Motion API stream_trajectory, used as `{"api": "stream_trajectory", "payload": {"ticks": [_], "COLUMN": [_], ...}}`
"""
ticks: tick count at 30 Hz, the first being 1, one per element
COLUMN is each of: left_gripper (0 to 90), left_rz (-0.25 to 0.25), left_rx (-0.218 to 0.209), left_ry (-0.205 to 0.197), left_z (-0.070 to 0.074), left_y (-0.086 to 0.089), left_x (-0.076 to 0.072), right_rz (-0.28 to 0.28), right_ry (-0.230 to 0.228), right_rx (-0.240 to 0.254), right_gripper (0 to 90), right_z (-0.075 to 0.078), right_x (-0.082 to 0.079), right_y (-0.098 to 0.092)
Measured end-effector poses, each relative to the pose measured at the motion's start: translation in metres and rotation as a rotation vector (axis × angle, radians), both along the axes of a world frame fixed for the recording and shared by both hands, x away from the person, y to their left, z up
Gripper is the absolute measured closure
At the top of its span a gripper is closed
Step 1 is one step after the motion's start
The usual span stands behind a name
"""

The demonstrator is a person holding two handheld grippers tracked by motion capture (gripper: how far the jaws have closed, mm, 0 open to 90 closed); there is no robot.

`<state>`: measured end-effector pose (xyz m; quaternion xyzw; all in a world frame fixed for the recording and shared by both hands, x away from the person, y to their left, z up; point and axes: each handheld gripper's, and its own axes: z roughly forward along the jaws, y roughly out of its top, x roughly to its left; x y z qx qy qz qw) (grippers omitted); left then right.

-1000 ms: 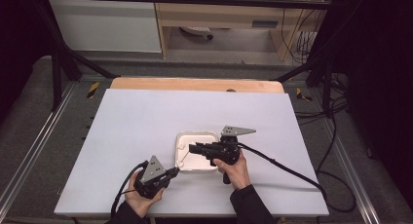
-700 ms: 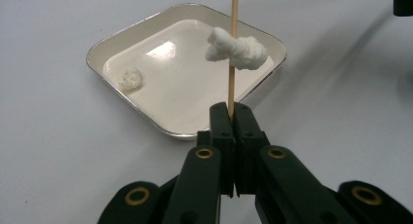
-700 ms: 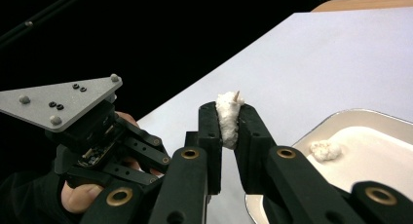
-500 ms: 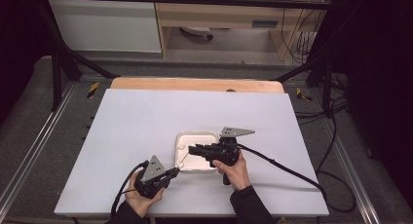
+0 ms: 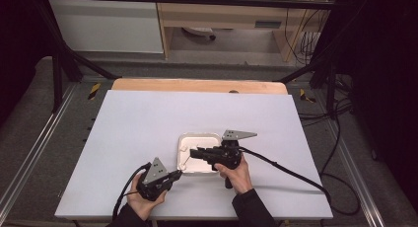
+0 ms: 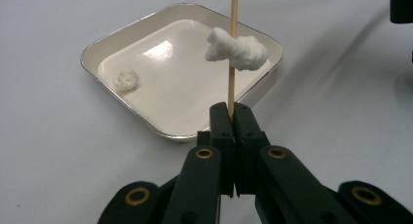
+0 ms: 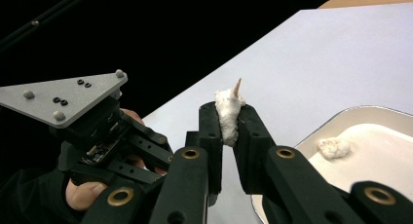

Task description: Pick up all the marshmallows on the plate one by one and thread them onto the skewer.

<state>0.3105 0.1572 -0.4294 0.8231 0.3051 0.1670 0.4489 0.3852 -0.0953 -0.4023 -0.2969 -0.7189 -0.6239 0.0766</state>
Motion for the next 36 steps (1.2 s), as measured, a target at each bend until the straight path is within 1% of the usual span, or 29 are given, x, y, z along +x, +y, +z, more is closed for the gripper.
{"api": "stream_trajectory", "payload": {"ticks": [2,12,18,19,20,21,22,23,24,25,26,28,29,32,33,34,35,36], "left_gripper": [89.0,89.0,89.0,89.0,89.0,89.0,89.0,89.0,89.0,89.0,89.0,89.0,88.9,88.9,88.9,88.9,88.9,88.9], "left_rz": [-0.001,-0.002,-0.006,-0.006,-0.013,0.001,0.009,0.003,0.000,0.003,0.004,0.002,0.001,0.001,0.004,0.009,0.009,0.018], "left_rx": [-0.011,0.002,-0.002,-0.005,-0.041,-0.022,0.003,-0.024,-0.036,-0.032,-0.033,-0.035,-0.033,-0.039,-0.051,-0.048,-0.052,-0.053], "left_ry": [0.011,0.009,0.014,0.011,0.005,-0.013,-0.036,-0.014,0.005,-0.001,-0.001,0.006,0.008,0.017,0.018,0.015,0.022,0.024], "left_z": [0.001,0.000,0.000,0.000,0.003,0.008,0.008,0.005,0.005,0.006,0.007,0.006,0.005,0.003,0.004,0.004,0.003,0.003], "left_y": [0.000,0.000,0.001,0.000,0.000,-0.002,-0.003,-0.002,-0.001,0.000,0.000,0.000,0.000,0.000,0.001,0.002,0.003,0.004], "left_x": [0.000,0.001,0.001,0.001,0.001,0.001,0.000,0.001,0.002,0.003,0.003,0.003,0.004,0.005,0.005,0.006,0.007,0.007], "right_rz": [0.000,0.007,0.010,0.012,0.018,0.061,0.075,0.063,0.071,0.073,0.071,0.064,0.057,0.036,0.027,0.022,0.030,0.024], "right_ry": [-0.002,0.003,0.003,0.003,0.010,0.035,0.042,0.035,0.038,0.040,0.041,0.047,0.048,0.043,0.035,0.027,0.040,0.039], "right_rx": [-0.001,-0.007,-0.008,-0.008,-0.014,-0.054,-0.057,-0.047,-0.048,-0.055,-0.049,-0.041,-0.048,-0.074,-0.074,-0.073,-0.061,-0.064], "right_gripper": [83.3,83.5,83.6,83.5,83.4,83.2,83.2,83.1,82.9,82.6,82.5,81.9,81.1,77.0,72.9,61.5,55.9,52.2], "right_z": [0.000,-0.004,-0.006,-0.006,-0.007,-0.011,-0.017,-0.019,-0.019,-0.019,-0.018,-0.018,-0.018,-0.020,-0.019,-0.019,-0.018,-0.017], "right_x": [0.000,-0.001,-0.002,-0.002,-0.002,-0.002,-0.005,-0.006,-0.005,-0.003,-0.003,-0.003,-0.004,-0.004,-0.004,-0.005,-0.005,-0.005], "right_y": [0.000,0.002,0.003,0.003,0.003,0.008,0.013,0.015,0.015,0.015,0.015,0.015,0.016,0.015,0.015,0.015,0.015,0.015]}}
